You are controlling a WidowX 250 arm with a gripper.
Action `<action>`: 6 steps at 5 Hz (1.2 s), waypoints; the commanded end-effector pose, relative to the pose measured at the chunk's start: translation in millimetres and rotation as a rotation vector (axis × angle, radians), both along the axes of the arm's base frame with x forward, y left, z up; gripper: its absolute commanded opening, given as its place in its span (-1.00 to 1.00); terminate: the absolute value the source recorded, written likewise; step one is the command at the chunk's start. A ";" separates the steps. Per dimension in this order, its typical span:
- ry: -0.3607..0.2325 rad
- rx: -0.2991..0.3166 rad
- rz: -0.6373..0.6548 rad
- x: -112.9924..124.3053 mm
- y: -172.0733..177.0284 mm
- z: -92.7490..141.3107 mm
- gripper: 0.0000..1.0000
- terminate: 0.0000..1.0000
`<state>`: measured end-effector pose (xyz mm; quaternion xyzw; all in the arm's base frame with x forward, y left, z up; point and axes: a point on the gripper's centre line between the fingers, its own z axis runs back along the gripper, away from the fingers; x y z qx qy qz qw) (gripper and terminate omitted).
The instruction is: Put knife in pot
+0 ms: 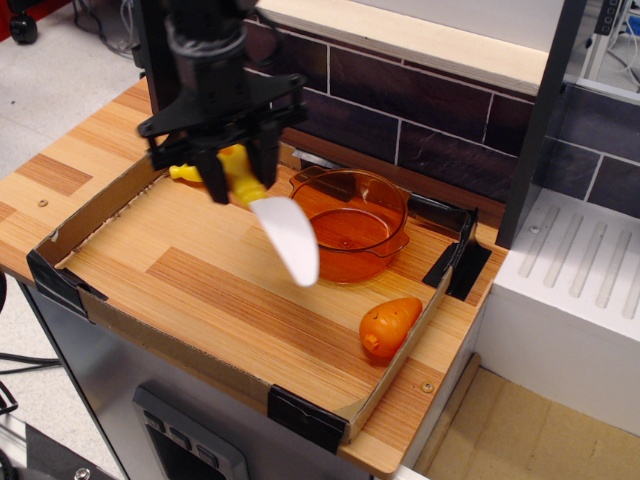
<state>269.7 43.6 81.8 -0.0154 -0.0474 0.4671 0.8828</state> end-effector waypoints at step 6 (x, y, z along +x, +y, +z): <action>-0.029 0.063 0.062 45.3 -37.7 -20.0 1.00 -1.00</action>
